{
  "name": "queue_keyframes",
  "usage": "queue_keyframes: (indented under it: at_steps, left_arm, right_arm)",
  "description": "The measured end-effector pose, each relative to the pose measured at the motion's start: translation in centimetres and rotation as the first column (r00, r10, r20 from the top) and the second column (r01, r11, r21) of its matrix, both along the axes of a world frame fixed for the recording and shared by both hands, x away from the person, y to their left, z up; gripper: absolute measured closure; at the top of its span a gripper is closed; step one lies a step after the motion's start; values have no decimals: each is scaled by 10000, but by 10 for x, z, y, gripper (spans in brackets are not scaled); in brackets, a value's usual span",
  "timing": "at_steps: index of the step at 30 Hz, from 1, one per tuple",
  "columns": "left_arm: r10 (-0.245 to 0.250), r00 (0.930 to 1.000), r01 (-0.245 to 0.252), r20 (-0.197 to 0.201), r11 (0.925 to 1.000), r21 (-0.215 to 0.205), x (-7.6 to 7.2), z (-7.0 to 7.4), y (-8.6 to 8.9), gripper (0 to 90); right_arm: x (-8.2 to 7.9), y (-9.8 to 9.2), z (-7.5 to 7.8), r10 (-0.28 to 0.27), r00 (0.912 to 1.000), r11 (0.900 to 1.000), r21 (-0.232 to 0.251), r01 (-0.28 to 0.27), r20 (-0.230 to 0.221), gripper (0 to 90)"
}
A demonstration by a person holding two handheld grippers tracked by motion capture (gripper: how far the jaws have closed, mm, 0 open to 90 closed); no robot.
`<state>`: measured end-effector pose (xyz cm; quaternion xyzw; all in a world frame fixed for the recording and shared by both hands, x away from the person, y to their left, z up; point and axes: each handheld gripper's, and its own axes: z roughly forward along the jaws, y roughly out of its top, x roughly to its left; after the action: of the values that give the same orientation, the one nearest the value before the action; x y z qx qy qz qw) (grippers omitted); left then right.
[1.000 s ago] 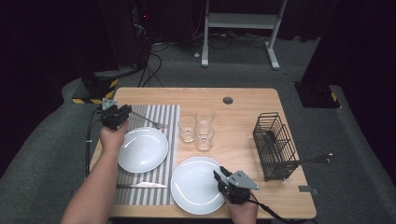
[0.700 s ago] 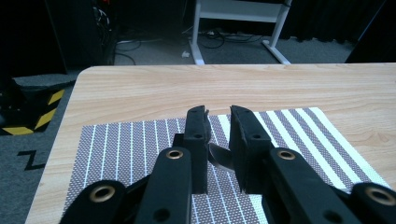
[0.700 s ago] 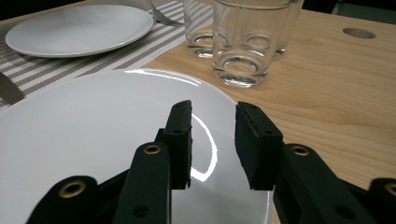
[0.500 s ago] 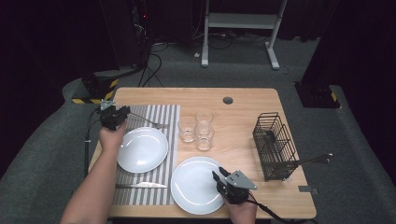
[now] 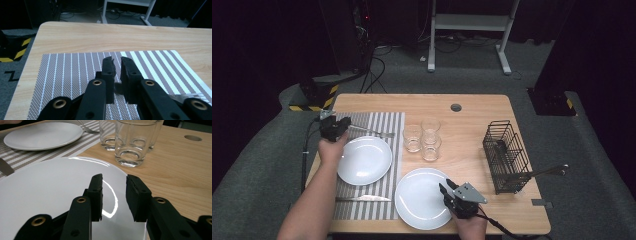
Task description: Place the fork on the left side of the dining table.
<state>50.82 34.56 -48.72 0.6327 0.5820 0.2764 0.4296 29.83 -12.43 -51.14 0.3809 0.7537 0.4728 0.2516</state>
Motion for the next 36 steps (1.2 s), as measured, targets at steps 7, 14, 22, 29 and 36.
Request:
queue_keyframes:
  at_steps: [7, 14, 22, 29, 36]
  left_arm:
    - [55, 9999, -55, -132, 10000, -7, 1, -3, 0, 817]
    - [139, 9998, -139, -139, 9999, 64, -3, -2, 2, 827]
    - [129, 9998, -122, -165, 9991, 408, -14, 1, 0, 831]
    - [-23, 10000, 18, 91, 9982, 603, -21, 11, -7, 830]
    - [-47, 10000, 42, 54, 9971, 757, -27, 17, -12, 830]
  right_arm:
    - [0, -1, 0, 0, 10000, 10000, -4, 0, 15, 663]
    - [0, -1, 1, -12, 10000, 10000, 22, 12, 37, 663]
    - [-1, 0, 1, 80, 9999, 10000, 38, -80, 68, 662]
    - [-1, 1, 1, 125, 9999, 9999, 21, -125, 69, 661]
    - [-1, 0, 2, 135, 9999, 9999, 29, -135, 68, 657]
